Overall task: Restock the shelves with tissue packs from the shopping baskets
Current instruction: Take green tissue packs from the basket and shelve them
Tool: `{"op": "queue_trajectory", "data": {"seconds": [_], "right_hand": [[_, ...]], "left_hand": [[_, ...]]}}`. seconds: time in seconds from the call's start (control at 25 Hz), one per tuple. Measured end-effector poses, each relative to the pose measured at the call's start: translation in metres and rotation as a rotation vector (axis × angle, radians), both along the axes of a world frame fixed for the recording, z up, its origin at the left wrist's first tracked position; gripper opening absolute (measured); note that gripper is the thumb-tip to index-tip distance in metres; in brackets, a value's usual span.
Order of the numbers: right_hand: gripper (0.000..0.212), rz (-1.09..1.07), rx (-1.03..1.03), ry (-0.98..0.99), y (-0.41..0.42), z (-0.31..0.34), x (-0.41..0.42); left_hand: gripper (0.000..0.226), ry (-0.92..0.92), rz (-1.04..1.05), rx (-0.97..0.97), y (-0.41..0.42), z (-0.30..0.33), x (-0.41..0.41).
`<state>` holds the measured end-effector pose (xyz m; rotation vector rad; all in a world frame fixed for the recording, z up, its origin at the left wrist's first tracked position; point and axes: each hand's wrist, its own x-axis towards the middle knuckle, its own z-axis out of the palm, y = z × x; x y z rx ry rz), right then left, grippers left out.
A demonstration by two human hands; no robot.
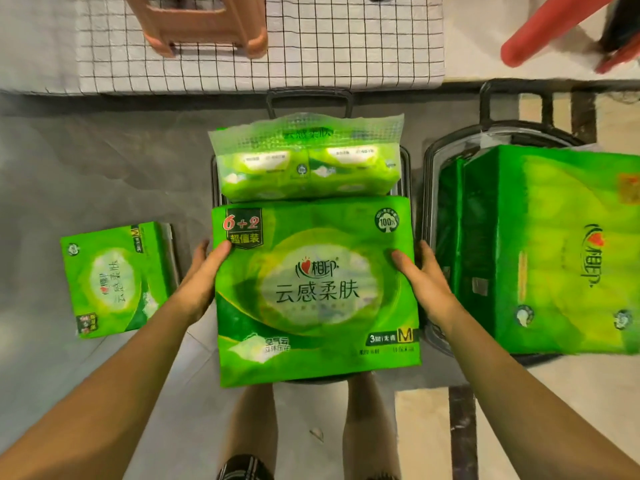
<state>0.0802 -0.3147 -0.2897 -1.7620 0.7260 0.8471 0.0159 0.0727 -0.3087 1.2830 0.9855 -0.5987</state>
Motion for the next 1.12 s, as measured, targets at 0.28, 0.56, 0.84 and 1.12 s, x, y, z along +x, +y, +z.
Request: {"op": "queue_trajectory", "data": {"seconds": [0.28,0.56,0.84,1.12], "right_hand": [[0.136,-0.075,0.158,0.03,0.003,-0.006,0.008],[0.121,-0.143,0.219,-0.005,0.011,0.008,-0.007],[0.115,-0.059,0.196,-0.171,0.034,0.071,-0.017],[0.069,0.049,0.244,-0.304,0.073,0.236,-0.017]], "left_hand": [[0.06,-0.03,0.075,-0.119,-0.007,0.003,0.006],[0.092,-0.018,0.138,-0.14,0.001,0.004,-0.006],[0.085,-0.163,0.187,-0.085,0.019,0.083,-0.025],[0.085,-0.314,0.235,-0.053,0.047,0.243,-0.057]]}}
